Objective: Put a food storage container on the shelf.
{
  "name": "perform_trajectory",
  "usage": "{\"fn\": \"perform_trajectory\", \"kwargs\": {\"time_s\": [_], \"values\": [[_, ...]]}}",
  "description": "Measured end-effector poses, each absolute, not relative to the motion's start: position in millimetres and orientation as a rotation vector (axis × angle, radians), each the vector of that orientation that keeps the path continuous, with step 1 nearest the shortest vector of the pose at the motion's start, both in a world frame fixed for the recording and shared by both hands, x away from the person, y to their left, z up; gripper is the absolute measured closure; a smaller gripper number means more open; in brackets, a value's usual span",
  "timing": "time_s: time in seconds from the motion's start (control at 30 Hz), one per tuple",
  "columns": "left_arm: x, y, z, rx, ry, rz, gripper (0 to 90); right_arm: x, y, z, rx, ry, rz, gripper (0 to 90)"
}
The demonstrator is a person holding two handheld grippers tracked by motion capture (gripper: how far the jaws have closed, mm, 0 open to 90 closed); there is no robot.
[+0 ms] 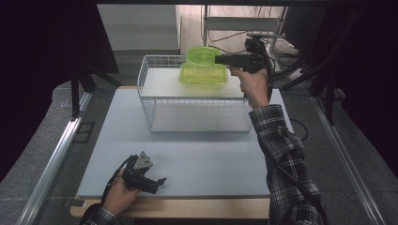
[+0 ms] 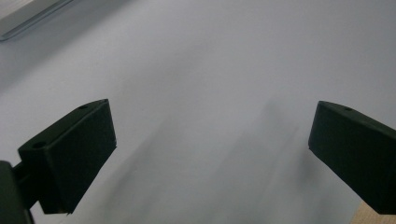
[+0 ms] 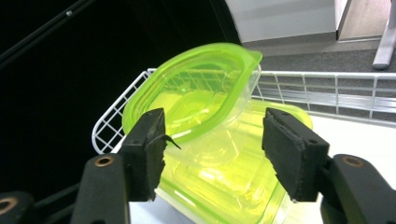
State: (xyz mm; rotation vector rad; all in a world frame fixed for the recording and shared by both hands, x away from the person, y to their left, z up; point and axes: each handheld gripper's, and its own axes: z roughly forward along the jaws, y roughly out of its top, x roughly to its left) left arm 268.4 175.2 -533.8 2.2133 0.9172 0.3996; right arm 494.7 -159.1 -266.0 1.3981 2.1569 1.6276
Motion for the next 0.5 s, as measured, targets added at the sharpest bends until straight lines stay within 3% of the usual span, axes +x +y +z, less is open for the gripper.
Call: {"fn": "perform_trajectory", "kwargs": {"time_s": [0.5], "values": [[268.9,174.7,-535.0,2.225,0.914,0.404,0.2,478.0,-157.8,-277.2,1.285,2.222,1.572,26.8]]}}
